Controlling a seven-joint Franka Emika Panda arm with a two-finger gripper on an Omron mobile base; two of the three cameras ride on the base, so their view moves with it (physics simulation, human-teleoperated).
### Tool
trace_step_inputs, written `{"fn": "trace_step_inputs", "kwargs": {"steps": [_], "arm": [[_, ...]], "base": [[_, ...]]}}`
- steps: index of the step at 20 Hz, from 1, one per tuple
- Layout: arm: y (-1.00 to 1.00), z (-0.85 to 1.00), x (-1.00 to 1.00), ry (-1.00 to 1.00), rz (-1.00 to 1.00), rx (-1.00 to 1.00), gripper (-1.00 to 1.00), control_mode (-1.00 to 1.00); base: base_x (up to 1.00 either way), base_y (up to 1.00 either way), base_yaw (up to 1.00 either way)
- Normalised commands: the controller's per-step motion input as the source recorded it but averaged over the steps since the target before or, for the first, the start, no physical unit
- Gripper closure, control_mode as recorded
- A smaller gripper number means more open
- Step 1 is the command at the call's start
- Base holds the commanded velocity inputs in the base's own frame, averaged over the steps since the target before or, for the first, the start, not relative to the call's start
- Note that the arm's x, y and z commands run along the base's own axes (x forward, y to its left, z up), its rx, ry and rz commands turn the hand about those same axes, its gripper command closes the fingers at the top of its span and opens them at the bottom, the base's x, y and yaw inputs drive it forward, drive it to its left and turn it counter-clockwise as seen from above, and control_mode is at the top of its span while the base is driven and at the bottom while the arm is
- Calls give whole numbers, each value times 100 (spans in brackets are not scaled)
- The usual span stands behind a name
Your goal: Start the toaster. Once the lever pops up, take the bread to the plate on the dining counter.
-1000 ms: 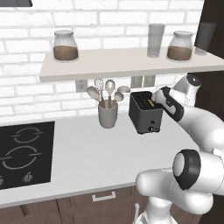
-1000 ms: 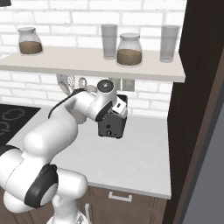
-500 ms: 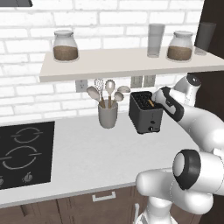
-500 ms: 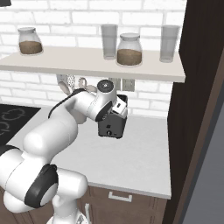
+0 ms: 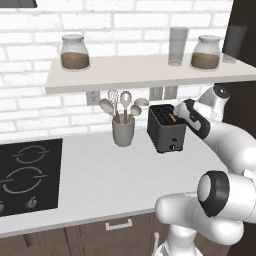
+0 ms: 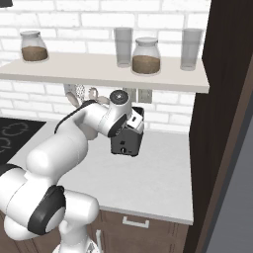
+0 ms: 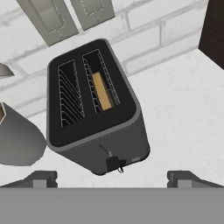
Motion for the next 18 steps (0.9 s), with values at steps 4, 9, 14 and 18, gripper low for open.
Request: {"fn": "trace_step_inputs", "kwargs": {"steps": [4,9,14,18], "arm": [[0,0,0,0,0,0,-100,-100],[0,0,0,0,0,0,-100,-100],[0,0,0,0,0,0,-100,-100],[0,0,0,0,0,0,-100,-100]], "base": [[0,0,0],[0,0,0],[0,0,0],[0,0,0]]}}
